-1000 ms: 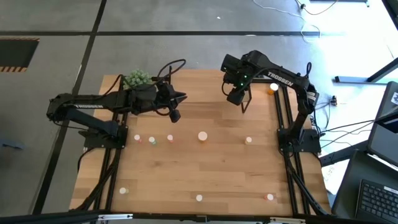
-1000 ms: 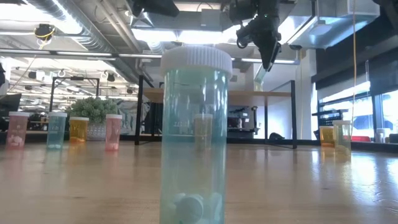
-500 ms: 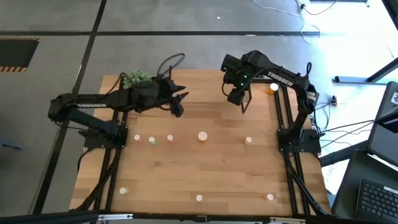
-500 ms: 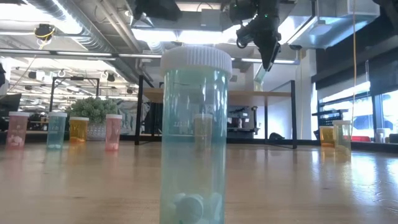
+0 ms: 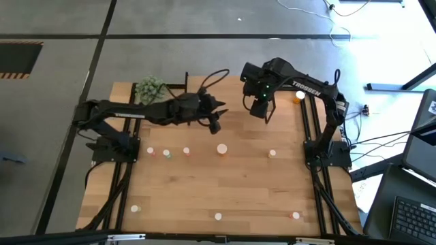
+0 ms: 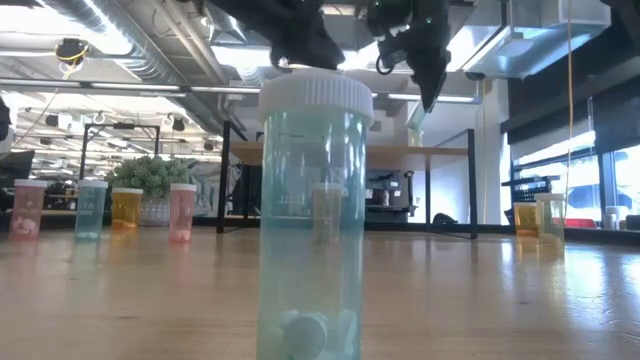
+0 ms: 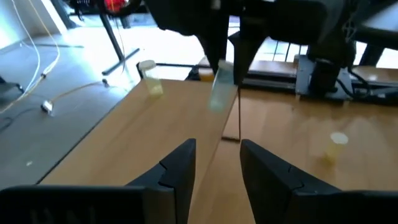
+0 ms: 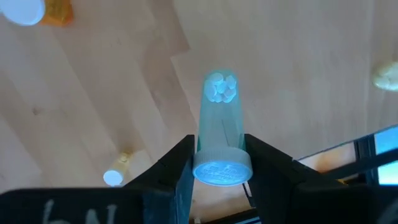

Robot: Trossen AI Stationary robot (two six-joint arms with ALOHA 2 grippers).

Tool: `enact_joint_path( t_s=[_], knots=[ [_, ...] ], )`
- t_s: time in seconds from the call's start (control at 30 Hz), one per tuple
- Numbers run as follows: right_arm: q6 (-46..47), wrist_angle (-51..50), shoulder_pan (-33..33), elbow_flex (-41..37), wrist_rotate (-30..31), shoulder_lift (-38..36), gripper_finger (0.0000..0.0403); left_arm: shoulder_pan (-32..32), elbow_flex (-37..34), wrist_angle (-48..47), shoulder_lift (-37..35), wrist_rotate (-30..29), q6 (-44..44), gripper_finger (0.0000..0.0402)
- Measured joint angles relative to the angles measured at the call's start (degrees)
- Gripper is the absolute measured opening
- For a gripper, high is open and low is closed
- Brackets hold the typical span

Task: Pick and place medicine bottles onto shelf by color
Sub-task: Put the top right blue medicine bottle on the shelf

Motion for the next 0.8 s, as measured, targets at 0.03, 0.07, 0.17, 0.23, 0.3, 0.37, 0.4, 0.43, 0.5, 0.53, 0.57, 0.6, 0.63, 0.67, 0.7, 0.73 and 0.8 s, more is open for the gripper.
enact_joint_path(
  t_s=[0.03,0.07,0.17,0.23,0.3,0.37,0.4,0.43,0.5,0.53,0.57,0.6,0.63,0.67,0.7,0.73,0.8],
  knots=[
    [-0.2,0.0,0.3,0.0,0.0,0.0,0.0131,0.0,0.0,1.7,0.9,0.0,0.0,0.0121],
    [-0.2,0.0,0.6,0.0,0.0,0.0,0.0131,0.1,0.0,3.2,1.8,0.1,0.0,0.0121],
    [-0.3,0.3,1.5,0.0,-0.1,0.0,0.0131,0.4,0.0,6.2,4.2,2.2,-0.5,0.0121],
    [-0.5,0.8,2.1,0.0,-0.1,0.0,0.0131,0.5,0.0,8.3,5.6,4.9,-1.3,0.0121],
    [-1.4,0.9,2.5,0.0,-0.1,0.0,0.0131,0.4,0.0,9.2,6.6,5.9,-1.7,0.0121],
    [-1.6,0.9,2.8,0.0,-0.1,0.0,0.0131,0.3,0.0,9.1,7.2,5.8,-1.5,0.0121],
    [-1.6,0.9,3.0,0.0,-0.1,0.0,0.0131,0.4,0.0,9.2,7.3,5.7,-1.5,0.0121],
    [-1.6,0.9,3.1,0.0,-0.1,0.0,0.0131,0.4,0.0,9.3,7.3,5.5,-1.8,0.0121],
    [-1.6,0.9,3.1,0.0,-0.1,0.0,0.0131,0.5,0.0,9.5,7.3,5.4,-1.9,0.0121],
    [-1.6,0.9,3.1,0.0,-0.1,0.0,0.0131,0.4,0.0,9.5,7.3,5.4,-1.9,0.0121],
    [-1.6,0.9,3.1,0.0,-0.1,0.0,0.0131,0.4,0.0,9.7,7.3,5.4,-1.9,0.0121],
    [-1.6,0.9,3.1,0.0,-0.1,0.0,0.0131,0.3,0.0,9.8,7.2,5.6,-1.9,0.0121],
    [-1.6,0.9,3.1,0.0,-0.1,0.0,0.0131,0.2,0.0,10.0,7.2,5.6,-1.9,0.0121],
    [-1.6,1.0,3.1,0.0,0.0,0.0,0.0131,0.0,0.0,10.1,7.1,5.6,-1.9,0.0121],
    [-1.6,1.0,3.1,0.0,0.0,0.0,0.0131,-0.1,0.0,10.1,7.1,5.5,-1.9,0.0121],
    [-1.6,1.0,3.1,0.0,0.0,0.0,0.0131,-0.2,0.0,10.1,7.1,5.5,-1.9,0.0121],
    [-1.6,1.0,3.1,0.0,0.0,0.0,0.0131,-0.4,0.0,10.1,7.1,5.4,-1.9,0.0121]
  ],
)
